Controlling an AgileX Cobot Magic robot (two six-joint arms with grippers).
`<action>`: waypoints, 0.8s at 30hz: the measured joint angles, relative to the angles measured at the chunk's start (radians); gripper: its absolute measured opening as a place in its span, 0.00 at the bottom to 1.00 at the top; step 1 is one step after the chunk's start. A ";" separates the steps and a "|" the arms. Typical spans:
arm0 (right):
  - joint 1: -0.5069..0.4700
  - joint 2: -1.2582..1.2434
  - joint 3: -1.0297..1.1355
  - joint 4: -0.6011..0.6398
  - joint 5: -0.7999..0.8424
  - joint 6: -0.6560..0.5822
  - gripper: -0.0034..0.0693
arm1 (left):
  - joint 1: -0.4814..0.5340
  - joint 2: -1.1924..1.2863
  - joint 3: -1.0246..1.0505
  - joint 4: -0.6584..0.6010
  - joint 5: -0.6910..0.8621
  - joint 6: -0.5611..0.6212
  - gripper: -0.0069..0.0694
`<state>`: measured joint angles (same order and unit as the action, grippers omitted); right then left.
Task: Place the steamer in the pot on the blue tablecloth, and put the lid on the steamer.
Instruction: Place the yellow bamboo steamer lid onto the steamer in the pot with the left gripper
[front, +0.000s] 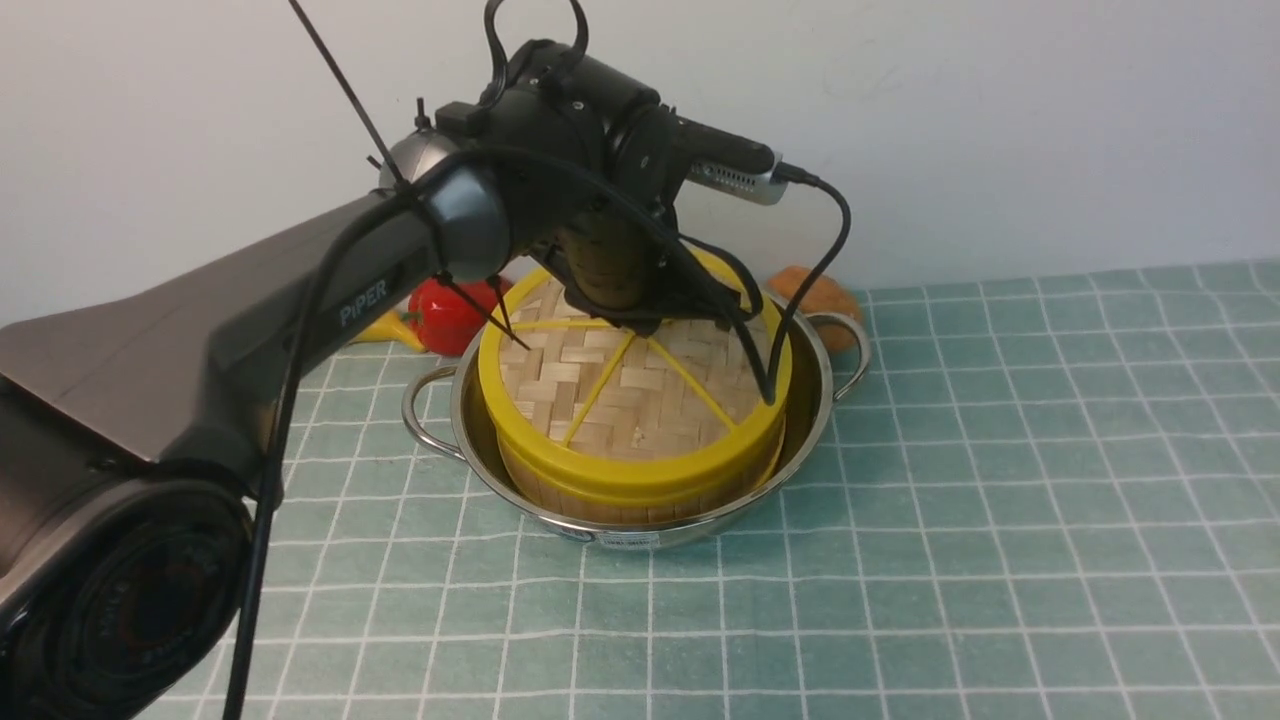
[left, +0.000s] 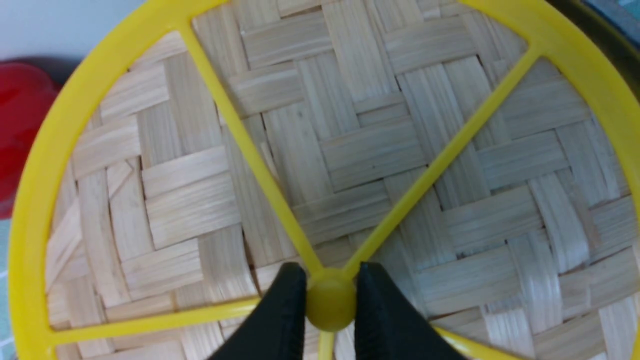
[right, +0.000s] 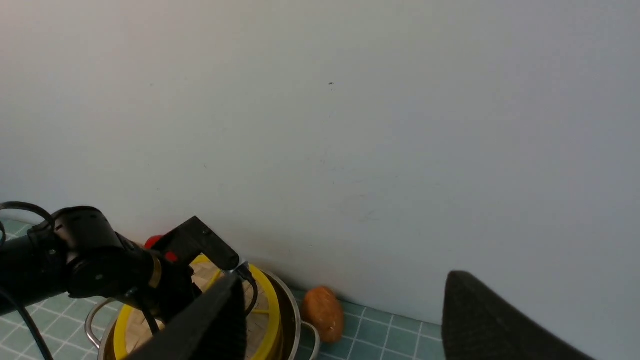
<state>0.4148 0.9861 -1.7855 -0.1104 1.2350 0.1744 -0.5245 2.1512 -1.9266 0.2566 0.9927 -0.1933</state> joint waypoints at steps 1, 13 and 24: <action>0.000 0.000 0.000 0.000 0.000 0.000 0.75 | 0.000 0.000 0.000 0.000 0.000 0.000 0.24; 0.000 -0.001 0.000 -0.003 0.000 0.000 0.75 | 0.000 0.029 -0.002 0.008 -0.023 0.000 0.24; 0.000 -0.001 0.000 -0.003 0.000 0.000 0.75 | 0.000 0.029 -0.002 0.011 -0.009 0.001 0.38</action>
<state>0.4148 0.9850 -1.7855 -0.1134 1.2350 0.1744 -0.5245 2.1800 -1.9285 0.2673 0.9837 -0.1923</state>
